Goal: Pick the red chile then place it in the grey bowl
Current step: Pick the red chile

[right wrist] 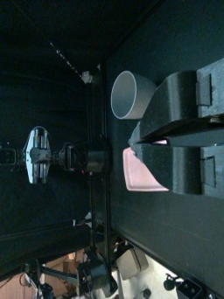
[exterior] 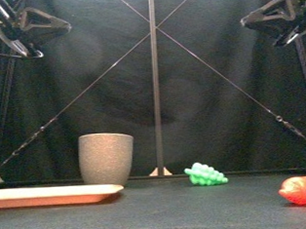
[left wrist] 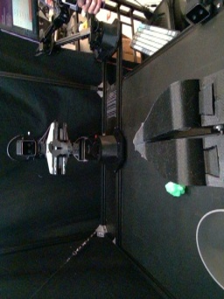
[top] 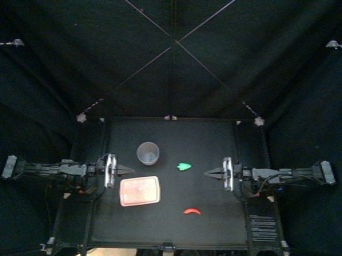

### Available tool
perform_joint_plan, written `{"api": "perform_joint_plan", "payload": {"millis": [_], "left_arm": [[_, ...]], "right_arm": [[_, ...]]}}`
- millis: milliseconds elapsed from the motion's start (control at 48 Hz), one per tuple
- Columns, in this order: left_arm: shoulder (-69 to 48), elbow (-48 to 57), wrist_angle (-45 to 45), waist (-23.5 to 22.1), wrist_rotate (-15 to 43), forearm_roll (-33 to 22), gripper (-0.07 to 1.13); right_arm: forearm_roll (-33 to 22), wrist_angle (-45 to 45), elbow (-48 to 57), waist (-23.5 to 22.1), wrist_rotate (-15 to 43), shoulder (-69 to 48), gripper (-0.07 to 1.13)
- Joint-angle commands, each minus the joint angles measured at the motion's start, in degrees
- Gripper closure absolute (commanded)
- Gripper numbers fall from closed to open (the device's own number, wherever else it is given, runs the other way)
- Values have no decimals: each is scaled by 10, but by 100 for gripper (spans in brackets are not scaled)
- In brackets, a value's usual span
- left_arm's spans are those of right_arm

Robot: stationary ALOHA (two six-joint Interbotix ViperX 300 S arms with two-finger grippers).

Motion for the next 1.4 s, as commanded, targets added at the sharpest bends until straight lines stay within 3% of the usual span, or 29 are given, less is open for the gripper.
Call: {"api": "perform_joint_plan", "payload": {"millis": [21, 146, 354, 542, 667, 875, 1021, 1167, 1396], "left_arm": [[0, -7, -2, 15, 2, 1, 110], [-1, -4, 0, 23, 1, 1, 110], [-2, -1, 0, 25, 2, 1, 109], [-2, -1, 1, 25, 2, 1, 109], [-2, 1, 1, 25, 1, 1, 109], [-2, 2, 1, 25, 1, 1, 109], [-2, 3, 1, 25, 2, 1, 109], [-3, 3, 1, 25, 1, 2, 109], [-2, 3, 1, 25, 1, 1, 109]], "right_arm": [[6, 4, -11, 0, 8, 17, 103], [31, 52, -33, 11, 44, 59, 103], [41, 183, -98, 125, 118, 161, 102], [41, 200, -131, 185, 172, 243, 98], [45, 201, -132, 185, 207, 289, 84], [48, 207, -149, 187, 279, 391, 43], [42, 236, -187, 192, 300, 461, 22], [29, 306, -246, 204, 304, 516, 13], [-11, 439, -315, 214, 345, 579, 12]]}}
